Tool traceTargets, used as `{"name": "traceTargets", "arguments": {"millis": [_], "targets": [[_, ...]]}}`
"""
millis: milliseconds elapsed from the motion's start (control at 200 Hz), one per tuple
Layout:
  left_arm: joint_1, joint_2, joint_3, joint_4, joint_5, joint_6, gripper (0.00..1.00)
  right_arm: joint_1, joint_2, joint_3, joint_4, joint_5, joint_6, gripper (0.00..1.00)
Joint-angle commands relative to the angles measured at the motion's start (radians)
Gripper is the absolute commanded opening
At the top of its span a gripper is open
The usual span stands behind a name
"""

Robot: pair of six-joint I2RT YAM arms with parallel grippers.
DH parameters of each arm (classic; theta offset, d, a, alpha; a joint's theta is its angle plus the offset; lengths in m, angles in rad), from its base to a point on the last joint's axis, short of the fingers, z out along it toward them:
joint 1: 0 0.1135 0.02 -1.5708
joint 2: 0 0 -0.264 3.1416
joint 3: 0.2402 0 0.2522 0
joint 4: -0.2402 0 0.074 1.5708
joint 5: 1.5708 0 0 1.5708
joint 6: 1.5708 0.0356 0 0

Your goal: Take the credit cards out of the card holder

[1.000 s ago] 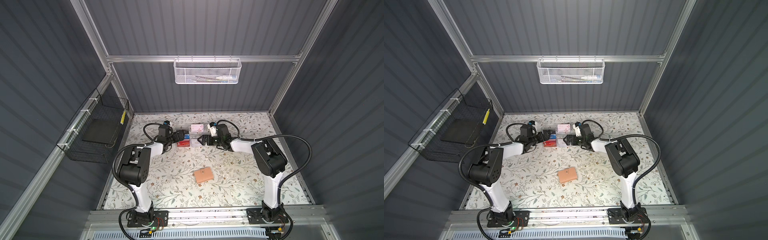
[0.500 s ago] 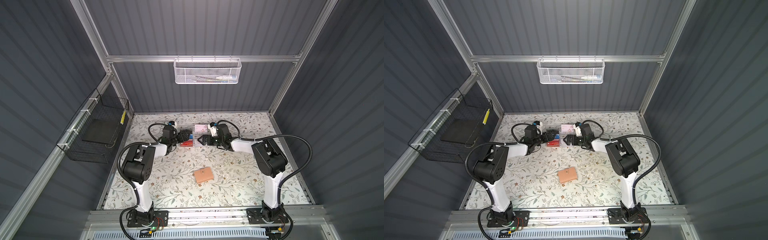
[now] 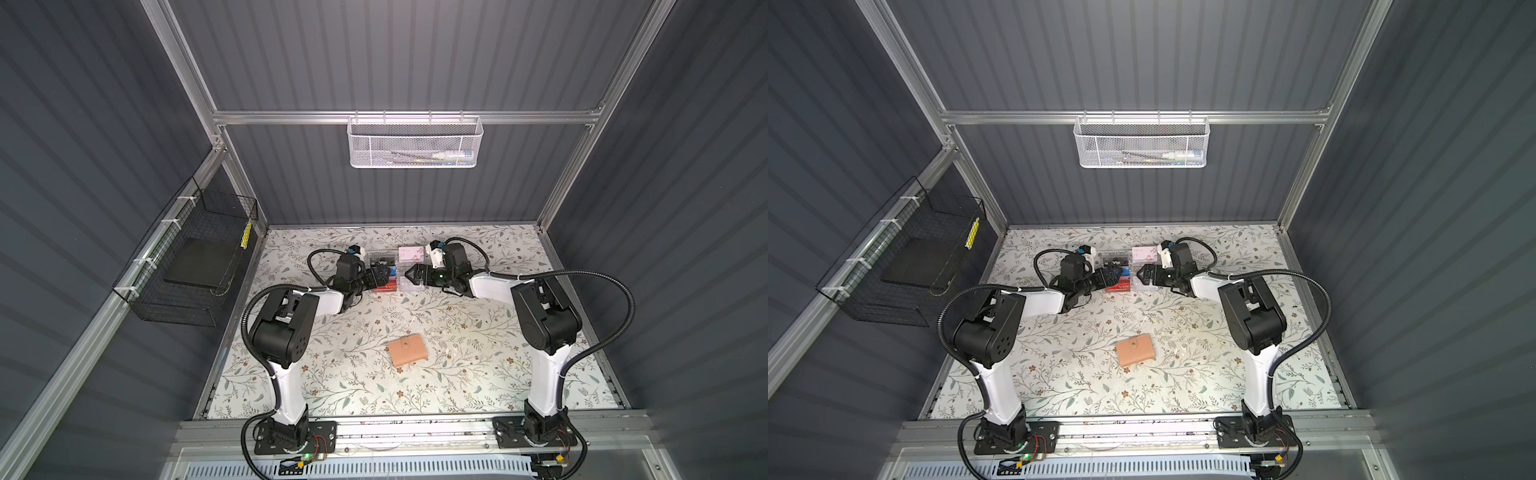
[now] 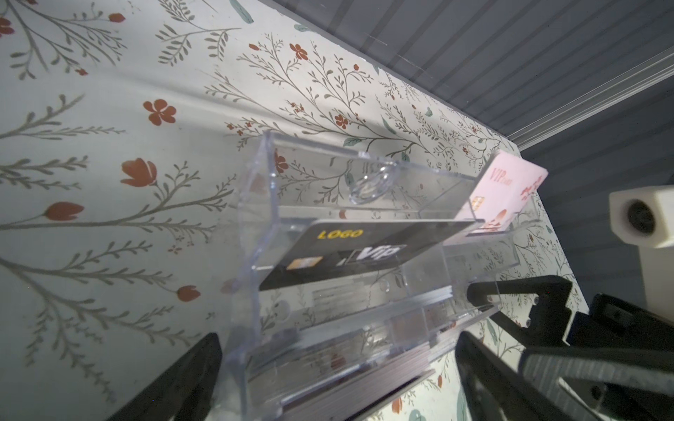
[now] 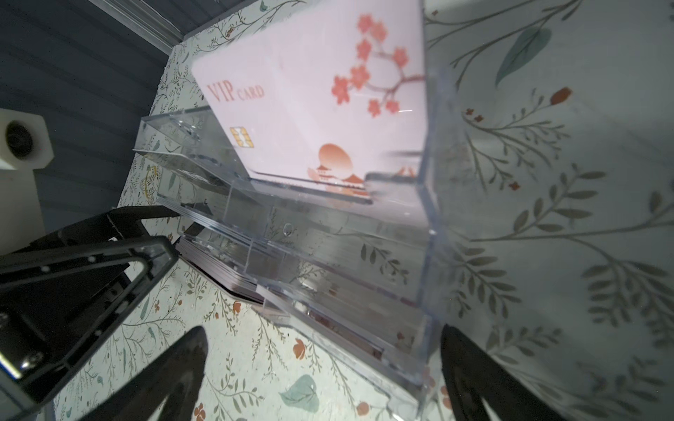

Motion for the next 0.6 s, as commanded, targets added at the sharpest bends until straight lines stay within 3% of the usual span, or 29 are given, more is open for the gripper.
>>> {"name": "traceTargets", "arguments": {"millis": [0, 230, 595], "targets": [[-0.016, -0.035, 0.026, -0.042, 0.001, 0.029, 1.00, 0.011, -0.049, 0.016, -0.032, -0.003, -0.021, 0.99], [-0.014, -0.123, 0.055, -0.223, -0.129, 0.127, 1.00, 0.011, -0.118, -0.048, -0.062, 0.054, -0.042, 0.99], [-0.014, -0.309, -0.003, -0.360, -0.284, 0.195, 1.00, 0.011, -0.338, -0.182, -0.229, 0.394, -0.043, 0.99]]}}
